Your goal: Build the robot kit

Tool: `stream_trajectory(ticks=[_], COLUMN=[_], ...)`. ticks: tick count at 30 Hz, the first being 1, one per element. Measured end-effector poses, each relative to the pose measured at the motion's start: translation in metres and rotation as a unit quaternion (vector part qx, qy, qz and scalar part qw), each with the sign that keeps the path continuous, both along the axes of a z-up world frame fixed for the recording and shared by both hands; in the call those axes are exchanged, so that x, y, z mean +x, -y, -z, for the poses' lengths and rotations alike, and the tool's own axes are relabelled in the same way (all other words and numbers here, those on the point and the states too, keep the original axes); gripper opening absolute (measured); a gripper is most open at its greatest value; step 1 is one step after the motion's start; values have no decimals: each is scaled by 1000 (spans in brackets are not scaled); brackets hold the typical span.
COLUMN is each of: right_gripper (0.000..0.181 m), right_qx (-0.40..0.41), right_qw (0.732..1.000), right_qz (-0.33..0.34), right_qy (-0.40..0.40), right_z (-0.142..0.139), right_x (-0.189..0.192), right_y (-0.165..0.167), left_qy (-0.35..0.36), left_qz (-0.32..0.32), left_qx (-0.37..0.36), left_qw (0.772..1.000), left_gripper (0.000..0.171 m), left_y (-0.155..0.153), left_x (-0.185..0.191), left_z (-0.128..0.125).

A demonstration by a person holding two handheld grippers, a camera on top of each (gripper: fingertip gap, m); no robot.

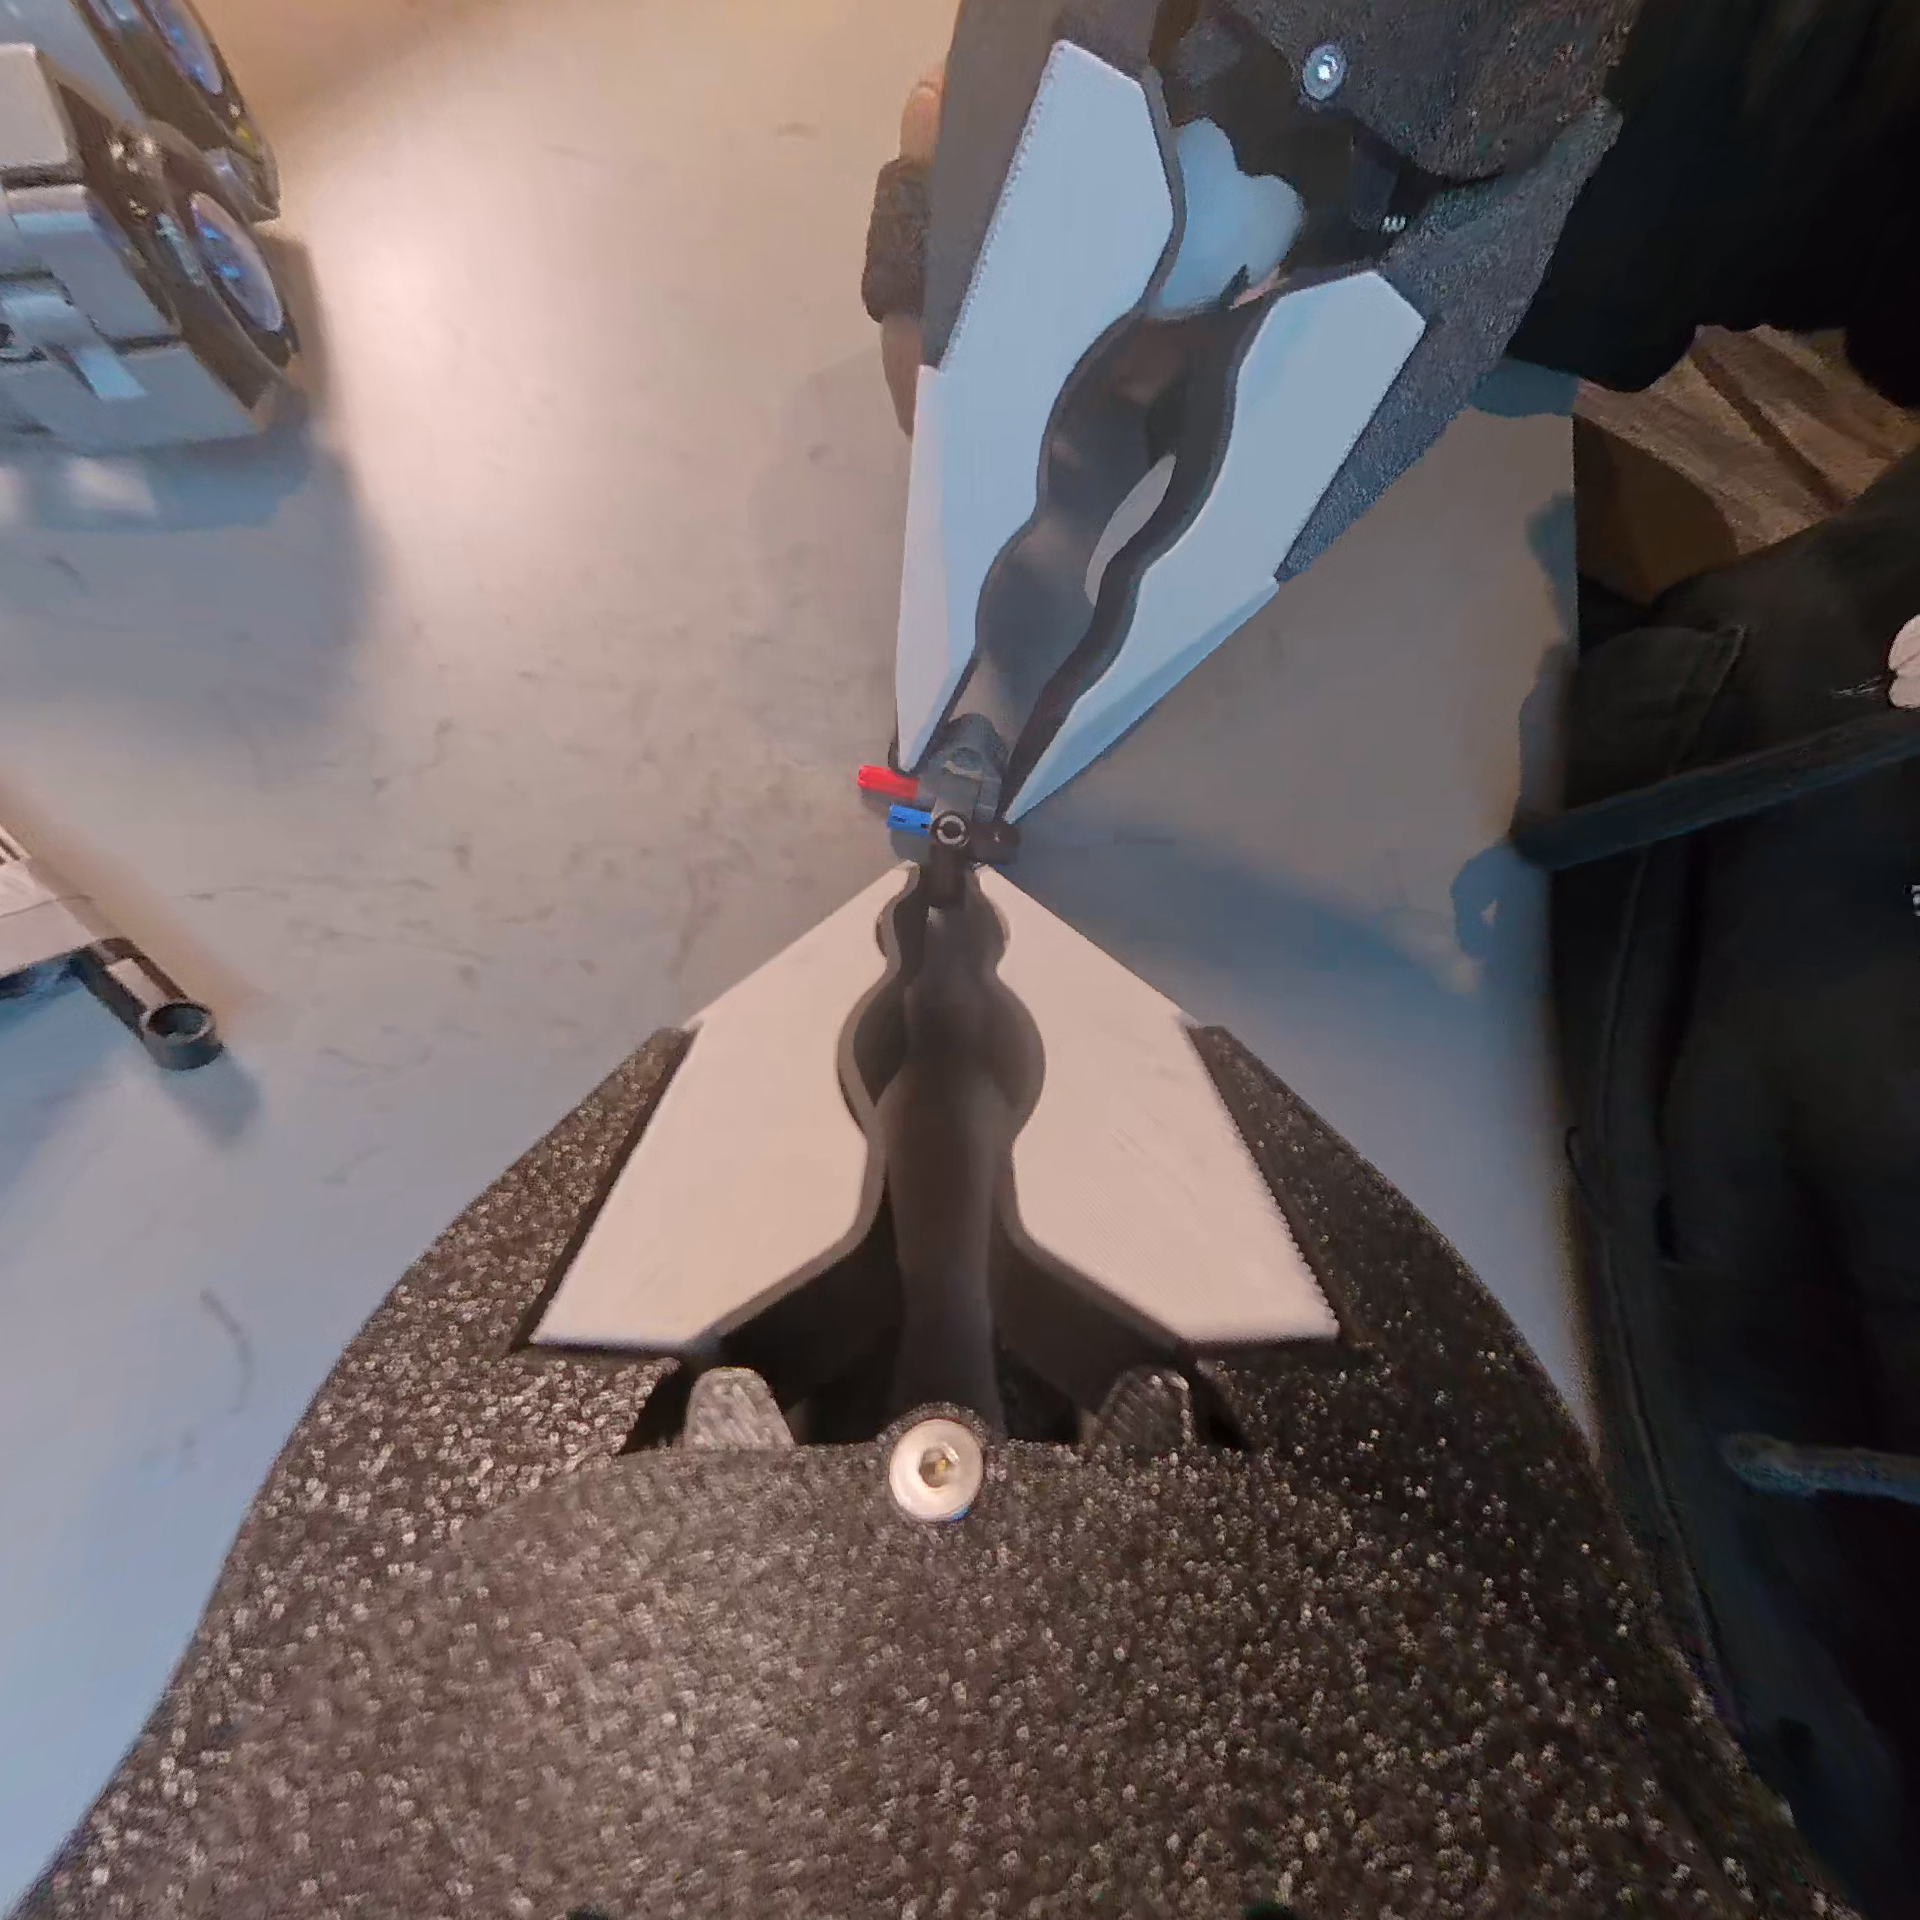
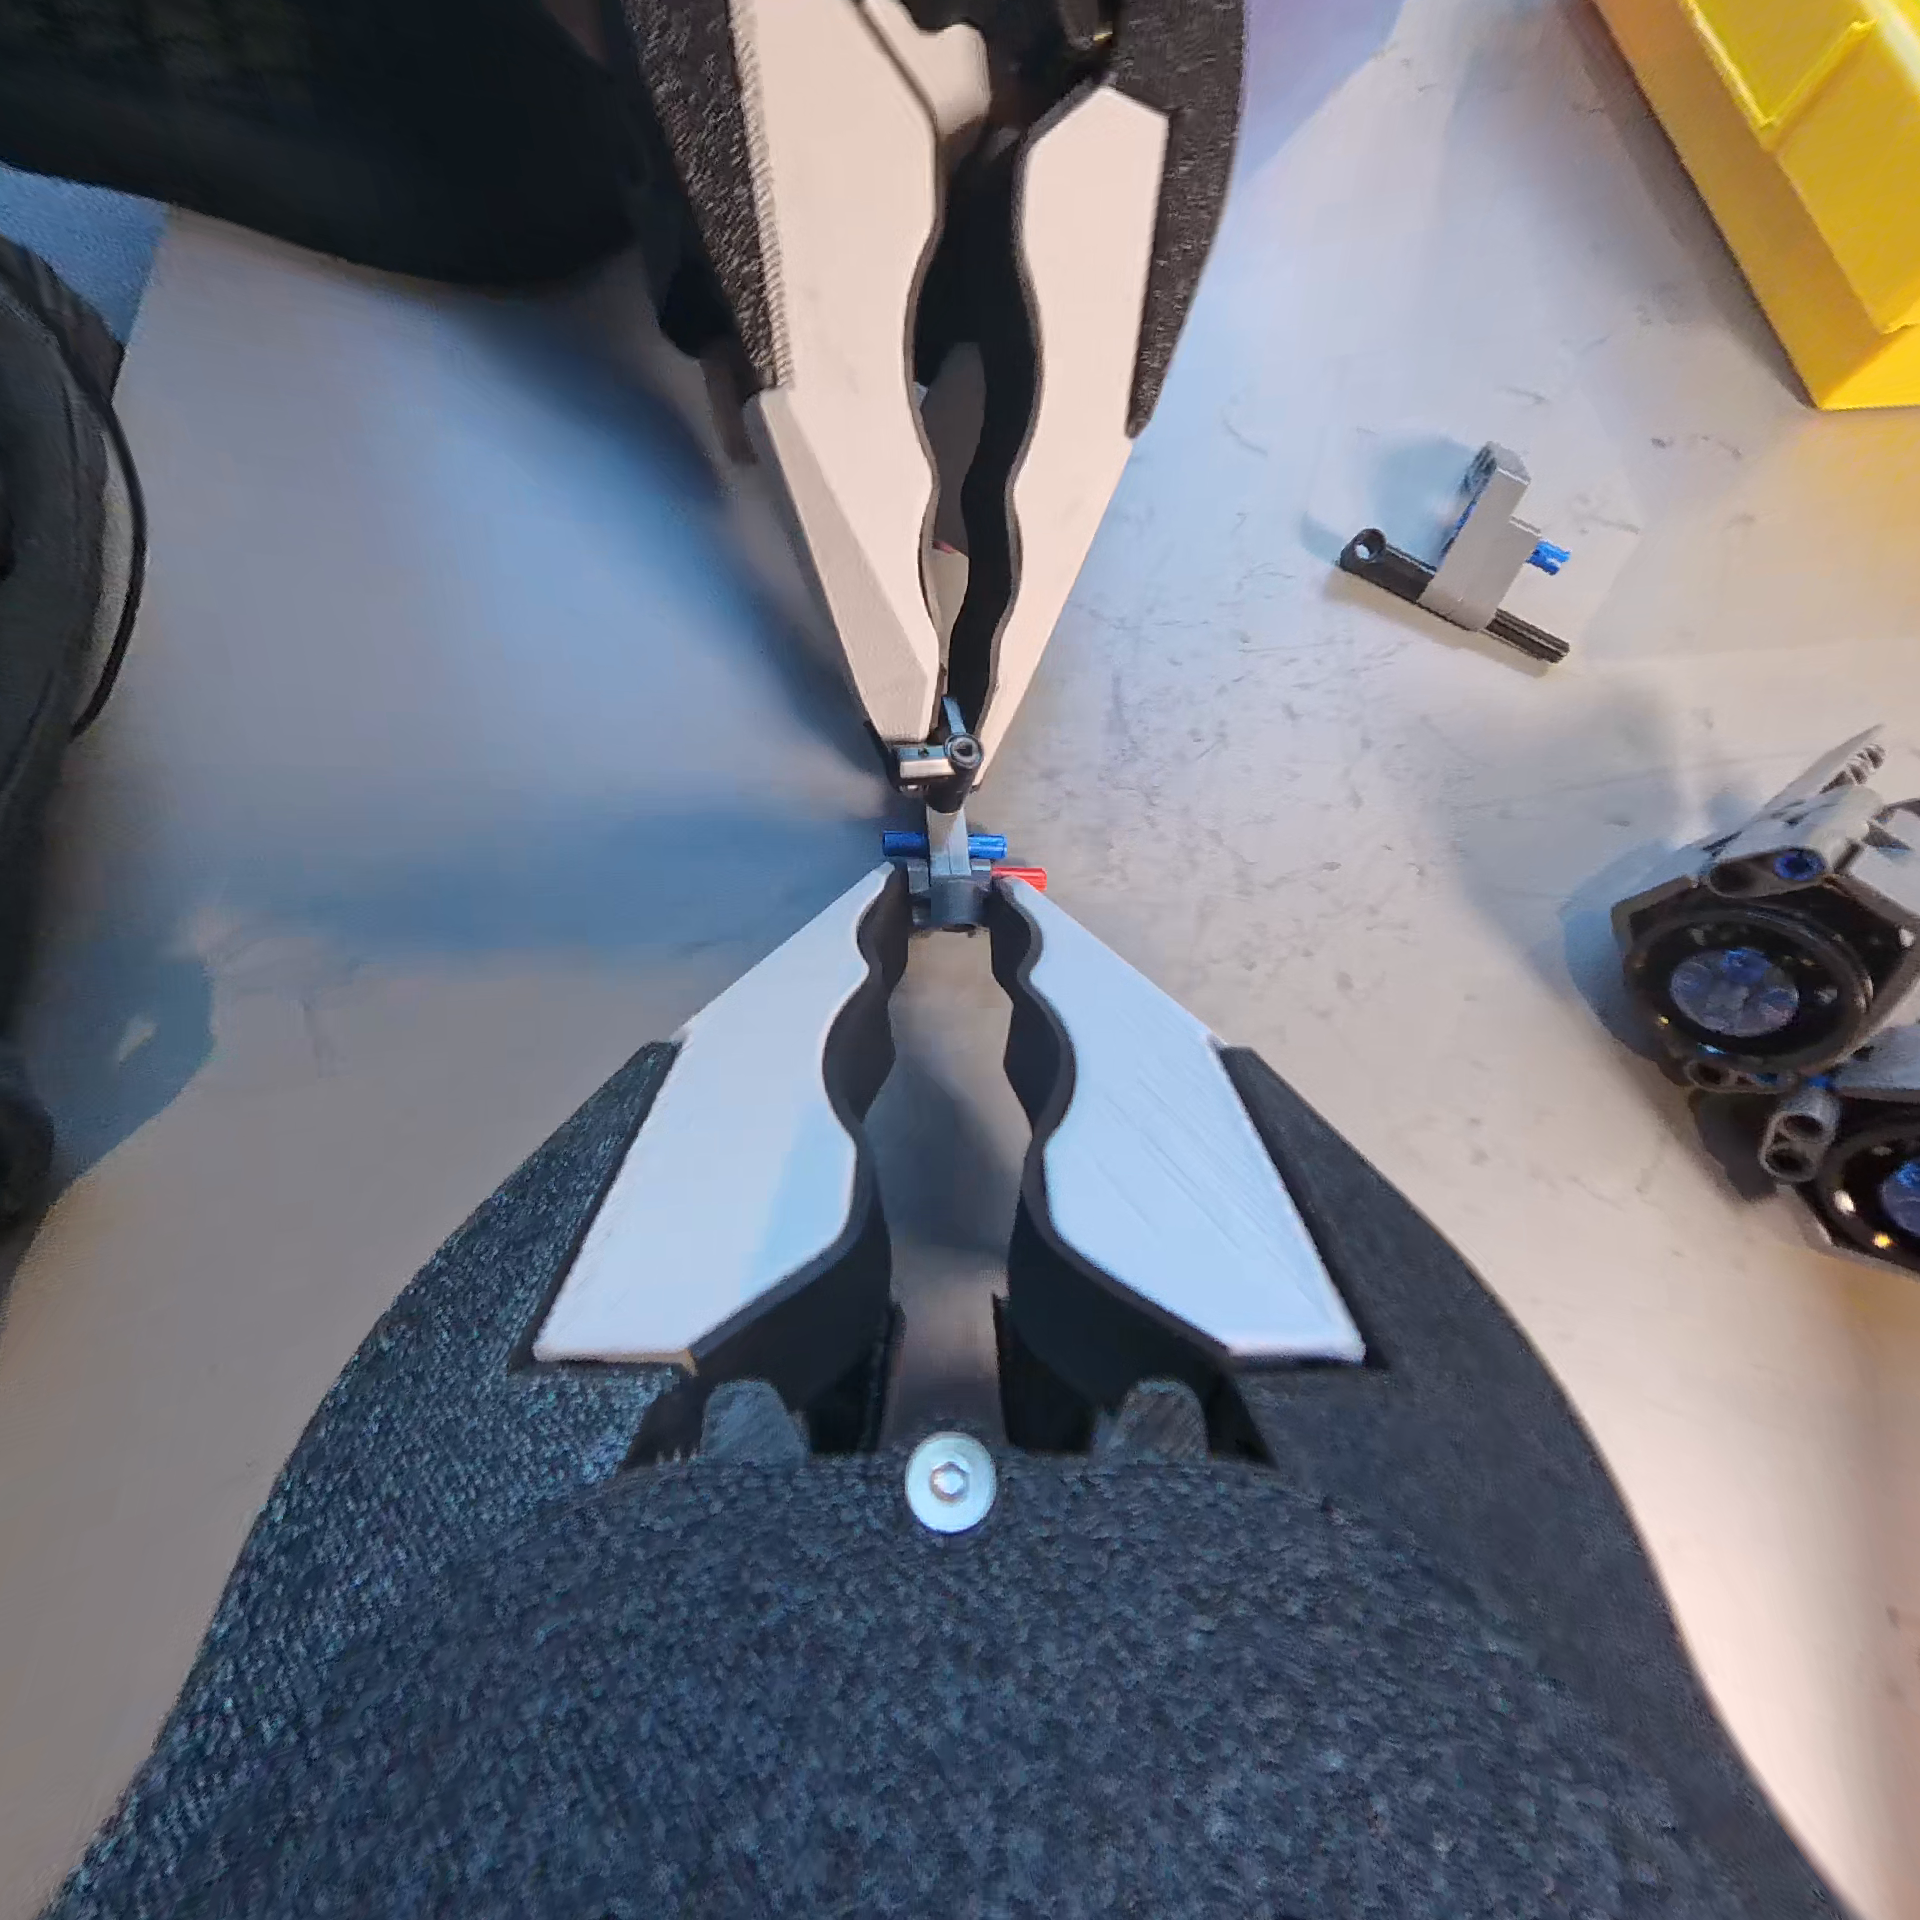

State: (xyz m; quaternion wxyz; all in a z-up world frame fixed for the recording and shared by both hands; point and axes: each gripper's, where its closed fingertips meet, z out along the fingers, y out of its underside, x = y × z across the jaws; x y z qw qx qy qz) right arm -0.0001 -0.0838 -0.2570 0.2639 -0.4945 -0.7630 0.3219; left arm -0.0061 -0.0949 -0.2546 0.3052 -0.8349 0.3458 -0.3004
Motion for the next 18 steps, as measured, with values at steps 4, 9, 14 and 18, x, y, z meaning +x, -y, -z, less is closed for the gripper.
stream_trajectory(ticks=[4, 9, 14, 18], right_gripper=[15, 18, 32, 41], right_qx=[6, -16, -49, -46], right_qw=[1000, 1000, 998, 996], right_qz=[2, -4, -13, -45], right_qy=[0, 6, 22, 53], right_z=[1, -1, -8, -4], right_x=[1, 4, 4, 4], right_y=[1, 1, -4, -6], left_qy=[-14, -13, -17, -21], left_qz=[9, 18, 25, 25], left_qx=[17, 16, 19, 21], left_qw=[1000, 1000, 999, 999], left_gripper=[6, 6, 6, 6], left_y=[1, 2, 2, 2], left_x=[2, 2, 3, 4], left_z=[0, 1, 2, 3])
